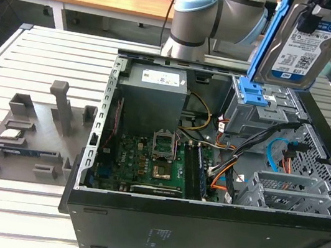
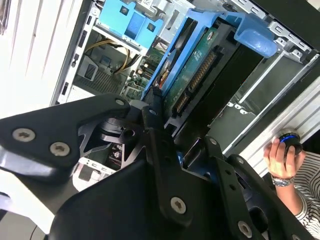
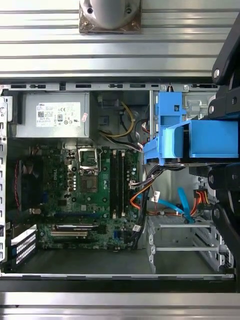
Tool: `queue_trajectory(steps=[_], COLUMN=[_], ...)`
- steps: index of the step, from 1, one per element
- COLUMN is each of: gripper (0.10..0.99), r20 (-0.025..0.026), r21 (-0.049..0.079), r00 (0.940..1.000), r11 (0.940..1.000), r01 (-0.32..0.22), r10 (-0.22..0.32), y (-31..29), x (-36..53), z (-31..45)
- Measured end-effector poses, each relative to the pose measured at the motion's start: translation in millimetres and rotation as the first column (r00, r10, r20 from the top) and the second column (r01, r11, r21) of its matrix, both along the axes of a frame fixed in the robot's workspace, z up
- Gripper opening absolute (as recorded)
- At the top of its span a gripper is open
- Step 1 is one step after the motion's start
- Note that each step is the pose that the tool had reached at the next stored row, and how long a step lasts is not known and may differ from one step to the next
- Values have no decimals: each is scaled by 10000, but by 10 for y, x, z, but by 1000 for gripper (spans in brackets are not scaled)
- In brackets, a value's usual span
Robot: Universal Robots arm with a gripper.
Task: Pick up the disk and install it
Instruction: 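Pick up the disk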
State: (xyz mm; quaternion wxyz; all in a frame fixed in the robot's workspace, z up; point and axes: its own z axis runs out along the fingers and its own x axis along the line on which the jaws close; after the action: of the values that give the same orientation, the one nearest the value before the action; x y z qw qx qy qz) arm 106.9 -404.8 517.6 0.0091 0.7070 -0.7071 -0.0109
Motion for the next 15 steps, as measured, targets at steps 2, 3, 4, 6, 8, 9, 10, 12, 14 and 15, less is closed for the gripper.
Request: queue_trajectory(steps=[2, 3, 4, 6, 8, 9, 10, 12, 14, 15], gripper=[365, 365, 365, 365, 365, 365, 365, 365, 365, 365], r20=[0, 0, 0, 0, 0, 0, 0, 0, 1, 0], r21=[0, 1, 0, 1, 1, 1, 1, 1, 1, 2], r00=[10000, 10000, 10000, 10000, 10000, 10000, 10000, 10000, 10000, 10000], r11=[10000, 10000, 10000, 10000, 10000, 10000, 10000, 10000, 10000, 10000], r01=[0, 0, 0, 0, 0, 0, 0, -1, 0, 0], r10=[0, 0, 0, 0, 0, 0, 0, 1, 0, 0], y=[-34, -65, -89, -131, -178, -193, -209, -258, -318, -340], x=[0, 0, 0, 0, 0, 0, 0, 0, 0, 0], z=[0, -1, 0, -1, -1, -1, -1, -1, -1, -1])
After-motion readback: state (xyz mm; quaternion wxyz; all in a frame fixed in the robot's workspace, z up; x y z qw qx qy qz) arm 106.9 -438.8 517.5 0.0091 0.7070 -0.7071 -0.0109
